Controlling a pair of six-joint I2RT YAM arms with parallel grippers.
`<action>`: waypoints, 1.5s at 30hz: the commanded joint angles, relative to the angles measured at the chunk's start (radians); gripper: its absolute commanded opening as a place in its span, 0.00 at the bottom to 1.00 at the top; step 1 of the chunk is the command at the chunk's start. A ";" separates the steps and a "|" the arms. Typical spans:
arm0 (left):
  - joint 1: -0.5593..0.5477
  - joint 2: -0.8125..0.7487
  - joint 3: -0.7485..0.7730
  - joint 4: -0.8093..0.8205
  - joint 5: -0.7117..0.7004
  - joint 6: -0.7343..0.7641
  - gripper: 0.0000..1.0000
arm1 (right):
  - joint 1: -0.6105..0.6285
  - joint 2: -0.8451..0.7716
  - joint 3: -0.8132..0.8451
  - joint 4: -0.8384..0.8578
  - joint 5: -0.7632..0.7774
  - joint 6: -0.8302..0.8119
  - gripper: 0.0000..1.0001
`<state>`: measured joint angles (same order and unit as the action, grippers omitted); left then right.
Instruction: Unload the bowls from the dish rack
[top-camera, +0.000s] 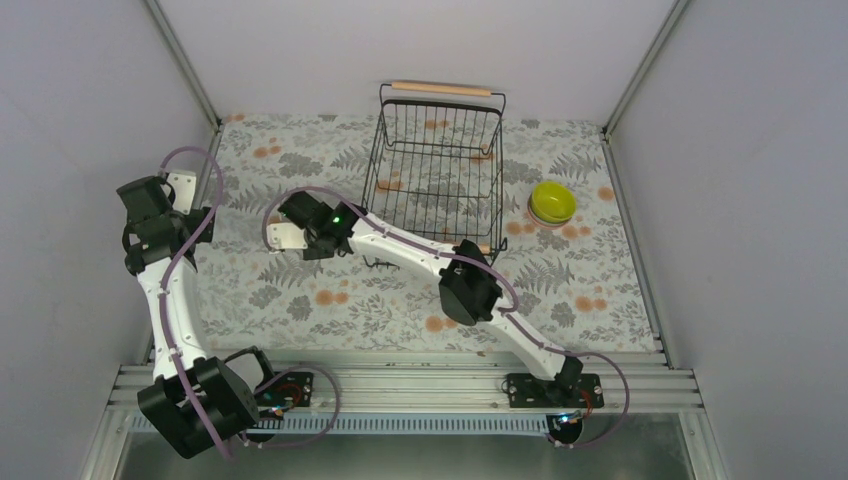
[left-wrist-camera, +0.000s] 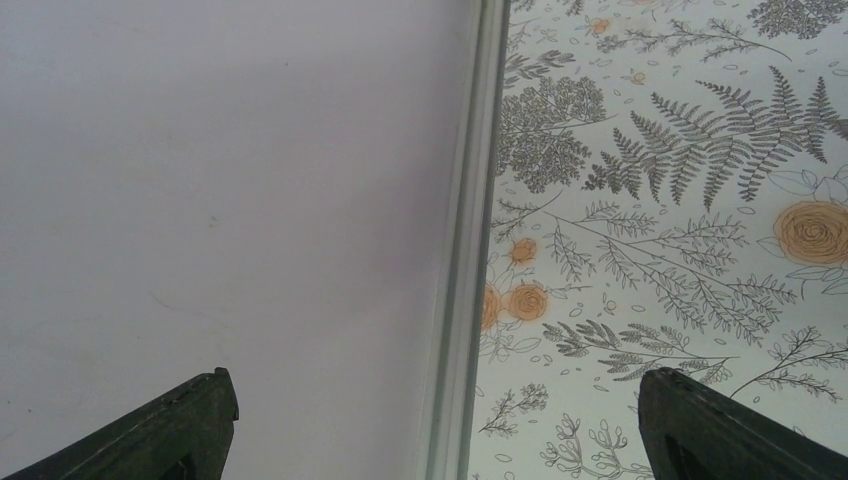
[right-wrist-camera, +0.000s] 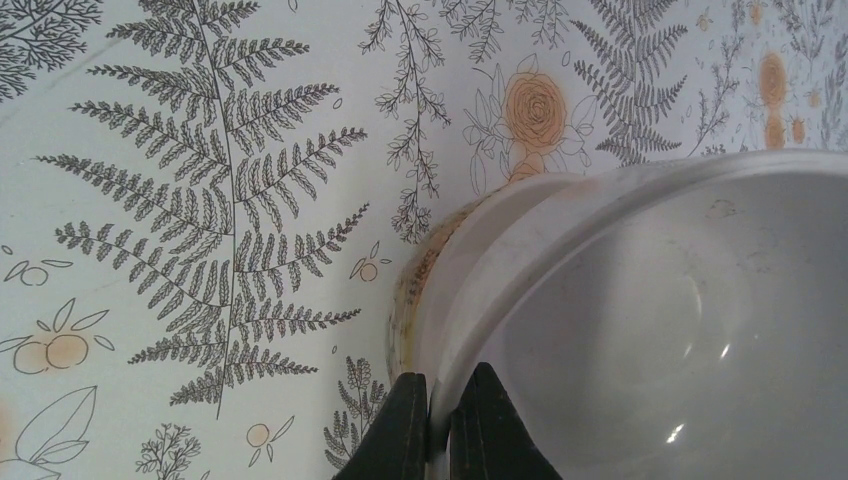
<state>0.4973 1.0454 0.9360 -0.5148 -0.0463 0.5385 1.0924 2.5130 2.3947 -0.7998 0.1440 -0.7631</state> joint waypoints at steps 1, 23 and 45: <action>0.007 -0.008 0.002 -0.011 0.042 0.001 1.00 | 0.009 0.000 0.016 0.047 0.039 -0.019 0.03; 0.007 -0.014 -0.020 -0.025 0.090 -0.002 1.00 | 0.014 -0.011 -0.072 0.105 0.133 -0.025 0.38; -0.056 0.041 0.173 -0.127 0.253 -0.137 1.00 | -0.026 -0.595 -0.385 0.301 0.311 0.020 1.00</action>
<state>0.4885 1.0588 1.0283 -0.6331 0.1738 0.4774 1.0920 2.0495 2.0922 -0.5545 0.4129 -0.7586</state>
